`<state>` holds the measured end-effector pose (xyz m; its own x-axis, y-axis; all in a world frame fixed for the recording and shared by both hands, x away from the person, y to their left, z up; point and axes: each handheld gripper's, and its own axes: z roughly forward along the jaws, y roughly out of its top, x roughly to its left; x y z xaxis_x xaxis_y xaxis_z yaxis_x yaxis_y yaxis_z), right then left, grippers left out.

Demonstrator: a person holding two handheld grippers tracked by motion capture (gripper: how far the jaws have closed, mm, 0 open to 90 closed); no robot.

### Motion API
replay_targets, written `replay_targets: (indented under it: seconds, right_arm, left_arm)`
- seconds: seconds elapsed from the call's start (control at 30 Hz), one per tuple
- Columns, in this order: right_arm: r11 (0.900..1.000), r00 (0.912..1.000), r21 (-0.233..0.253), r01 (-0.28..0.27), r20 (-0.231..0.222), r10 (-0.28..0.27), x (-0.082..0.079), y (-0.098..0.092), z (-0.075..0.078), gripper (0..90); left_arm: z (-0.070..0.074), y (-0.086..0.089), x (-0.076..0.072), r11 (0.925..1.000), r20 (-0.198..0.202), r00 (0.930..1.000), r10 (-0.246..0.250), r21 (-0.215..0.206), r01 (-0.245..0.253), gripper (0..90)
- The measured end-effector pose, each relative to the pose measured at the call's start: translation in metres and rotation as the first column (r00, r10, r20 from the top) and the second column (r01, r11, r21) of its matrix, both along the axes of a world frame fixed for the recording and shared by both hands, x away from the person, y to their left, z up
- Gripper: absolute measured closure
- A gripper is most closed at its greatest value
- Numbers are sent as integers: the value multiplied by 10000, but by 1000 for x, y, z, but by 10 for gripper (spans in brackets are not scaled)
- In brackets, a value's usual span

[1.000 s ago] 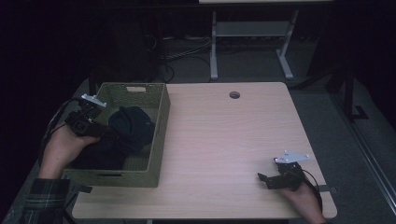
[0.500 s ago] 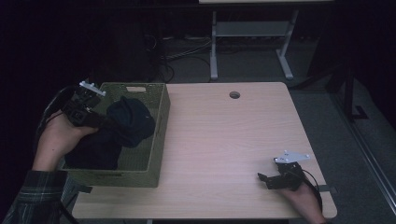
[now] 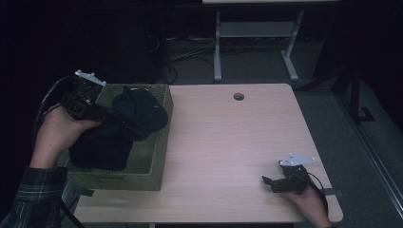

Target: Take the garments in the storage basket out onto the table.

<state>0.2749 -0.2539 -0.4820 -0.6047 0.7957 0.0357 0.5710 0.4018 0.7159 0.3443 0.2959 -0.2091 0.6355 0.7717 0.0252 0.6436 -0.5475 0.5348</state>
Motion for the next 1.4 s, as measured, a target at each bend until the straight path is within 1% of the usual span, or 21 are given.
replay_targets:
  seconds: [0.03,0.13,0.2,0.27,0.37,0.4,0.53,0.83,1.03,1.23,1.4]
  right_arm:
    - [10000,10000,0,0,-2,0,0,0,0,90]
    - [10000,10000,9,19,-32,-19,0,0,0,90]
    - [10000,10000,-1,0,-1,0,0,0,0,90]
    - [10000,10000,10,29,-45,-29,0,0,0,90]
    - [10000,10000,2,1,-3,-1,0,0,0,90]
    - [10000,10000,6,26,-34,-26,0,0,0,90]
    - [10000,10000,4,22,-29,-22,0,0,0,90]
    - [10000,10000,5,22,-28,-22,0,0,0,90]
    - [10000,10000,4,23,-28,-23,0,0,0,90]
    - [10000,10000,3,24,-31,-24,0,0,0,90]
    - [10000,10000,5,24,-29,-24,0,0,0,90]
  left_arm:
    - [1,-2,0,10000,63,10000,-47,-35,48,741]
    - [4,-9,1,9998,55,9998,-186,-55,186,741]
    - [5,-14,1,9996,145,9995,-273,-78,274,741]
    - [8,-19,2,9993,158,9993,-350,-152,353,741]
    - [11,-26,2,9986,306,9984,-469,-247,477,741]
    - [12,-29,3,9982,286,9982,-532,-275,540,741]
    - [15,-41,5,9961,326,9961,-821,-296,831,741]
    - [22,-66,9,9911,411,9911,-1263,-377,1278,741]
    - [27,-83,10,9848,615,9846,-1636,-494,1667,741]
    - [32,-103,12,9772,684,9772,-2011,-561,2050,742]
    - [33,-121,13,9680,824,9690,-2331,-758,2393,742]
